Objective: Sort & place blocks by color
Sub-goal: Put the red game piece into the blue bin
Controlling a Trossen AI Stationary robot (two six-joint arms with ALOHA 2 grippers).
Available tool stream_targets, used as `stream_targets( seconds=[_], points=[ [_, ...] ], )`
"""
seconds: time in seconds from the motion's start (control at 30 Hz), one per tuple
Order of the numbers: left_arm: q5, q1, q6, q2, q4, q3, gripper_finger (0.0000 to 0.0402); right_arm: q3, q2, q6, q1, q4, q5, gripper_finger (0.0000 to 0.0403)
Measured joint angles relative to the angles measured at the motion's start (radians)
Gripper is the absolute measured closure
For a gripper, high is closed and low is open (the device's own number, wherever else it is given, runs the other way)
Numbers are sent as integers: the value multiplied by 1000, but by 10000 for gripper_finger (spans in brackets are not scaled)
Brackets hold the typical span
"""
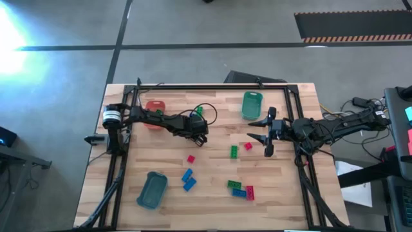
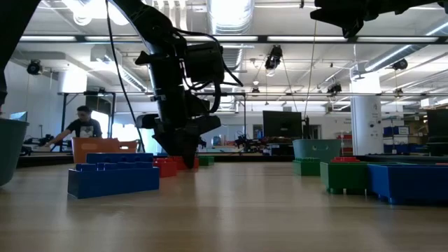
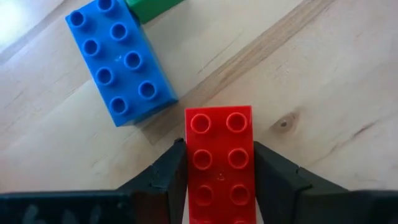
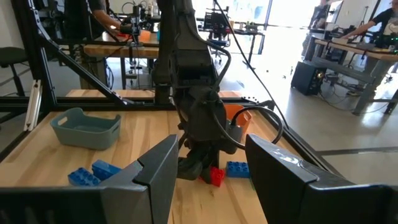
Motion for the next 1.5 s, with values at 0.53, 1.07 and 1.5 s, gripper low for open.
stream_targets(
  seconds=[0.53,1.07,1.5],
  points=[
    [138,-246,195,-250,-349,177,276,0,0,-32,0,9,0,225],
    [307,-784,301,-396,-439,53,276,0,-1,-37,0,13,0,225],
    [302,-846,144,-370,-415,-81,255,0,-1,-35,0,15,0,225]
  ],
)
